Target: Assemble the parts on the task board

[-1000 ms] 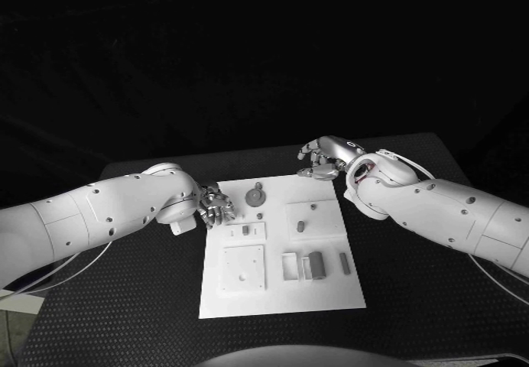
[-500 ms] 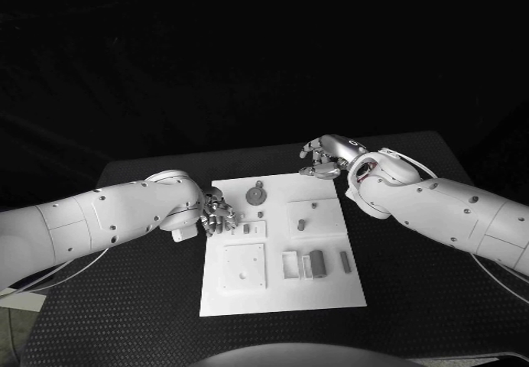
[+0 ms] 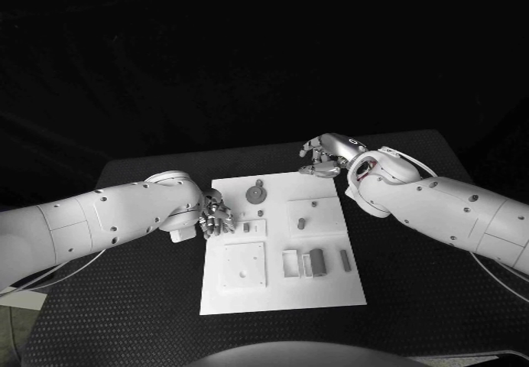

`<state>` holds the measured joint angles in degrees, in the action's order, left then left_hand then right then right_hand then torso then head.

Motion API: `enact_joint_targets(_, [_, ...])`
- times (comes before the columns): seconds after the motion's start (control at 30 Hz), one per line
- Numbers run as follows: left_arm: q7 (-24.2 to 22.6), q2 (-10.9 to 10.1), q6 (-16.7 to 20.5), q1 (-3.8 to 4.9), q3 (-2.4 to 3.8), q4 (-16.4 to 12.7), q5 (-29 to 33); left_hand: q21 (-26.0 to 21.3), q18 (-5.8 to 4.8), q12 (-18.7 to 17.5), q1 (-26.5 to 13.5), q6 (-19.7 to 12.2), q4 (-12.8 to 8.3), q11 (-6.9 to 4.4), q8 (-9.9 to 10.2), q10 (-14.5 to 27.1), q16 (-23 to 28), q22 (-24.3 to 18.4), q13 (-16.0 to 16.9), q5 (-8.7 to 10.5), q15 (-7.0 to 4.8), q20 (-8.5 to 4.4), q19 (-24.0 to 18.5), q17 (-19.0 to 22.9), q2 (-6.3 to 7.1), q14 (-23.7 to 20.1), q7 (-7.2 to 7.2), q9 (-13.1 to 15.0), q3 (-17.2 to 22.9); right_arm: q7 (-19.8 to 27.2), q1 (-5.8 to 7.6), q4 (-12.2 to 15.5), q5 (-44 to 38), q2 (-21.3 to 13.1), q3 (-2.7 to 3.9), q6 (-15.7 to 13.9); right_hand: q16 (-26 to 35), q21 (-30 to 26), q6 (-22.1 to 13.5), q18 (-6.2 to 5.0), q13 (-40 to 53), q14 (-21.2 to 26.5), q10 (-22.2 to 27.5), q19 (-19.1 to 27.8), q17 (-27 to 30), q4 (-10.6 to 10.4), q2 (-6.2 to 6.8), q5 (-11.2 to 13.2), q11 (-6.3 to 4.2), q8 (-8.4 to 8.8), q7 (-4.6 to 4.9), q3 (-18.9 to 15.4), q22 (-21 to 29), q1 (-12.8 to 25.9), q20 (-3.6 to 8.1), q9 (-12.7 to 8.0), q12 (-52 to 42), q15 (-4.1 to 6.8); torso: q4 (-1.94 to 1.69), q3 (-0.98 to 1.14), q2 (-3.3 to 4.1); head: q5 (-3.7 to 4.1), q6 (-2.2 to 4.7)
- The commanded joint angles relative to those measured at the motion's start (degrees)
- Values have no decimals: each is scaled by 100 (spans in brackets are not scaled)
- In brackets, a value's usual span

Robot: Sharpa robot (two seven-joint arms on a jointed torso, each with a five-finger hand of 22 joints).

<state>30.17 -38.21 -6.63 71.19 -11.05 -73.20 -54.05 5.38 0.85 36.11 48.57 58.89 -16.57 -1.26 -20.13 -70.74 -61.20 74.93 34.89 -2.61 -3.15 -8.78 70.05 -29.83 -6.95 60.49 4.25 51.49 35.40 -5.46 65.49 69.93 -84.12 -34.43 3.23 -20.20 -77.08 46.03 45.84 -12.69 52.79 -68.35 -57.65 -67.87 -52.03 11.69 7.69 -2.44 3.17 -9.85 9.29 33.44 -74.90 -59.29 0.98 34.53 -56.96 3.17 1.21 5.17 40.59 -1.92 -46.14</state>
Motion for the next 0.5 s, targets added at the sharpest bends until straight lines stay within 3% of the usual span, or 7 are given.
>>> enact_joint_targets(0.03, [10, 28, -61, -6, -3, 15, -42, 33, 54, -24, 90, 69, 5, -62, -10, -87, -28, 121, -9, -17, 1, 15, 43, 7, -43, 54, -25, 20, 19, 13, -2, 3, -2, 6, 2, 50, 21, -18, 11, -231, -8, -40, 27, 1, -6, -3, -27, -34, -4, 21, 40, -16, -102, 19, 41, -5, -23, 4, -1, -3, 1, 6, -9])
enact_joint_targets(0.5, [13, 130, 0, -25, -19, 92, -42, 33, 49, -30, 62, 75, 18, -61, -2, -95, -27, 120, -12, -16, 1, 16, 49, 12, -37, 59, -24, 24, 4, 13, -2, 0, -2, 10, 2, 51, 22, -19, 11, -231, -10, -41, 28, 1, -6, -5, -27, -34, -4, 21, 40, -15, -102, 21, 41, -6, -25, 4, -2, -6, 3, 12, -18])
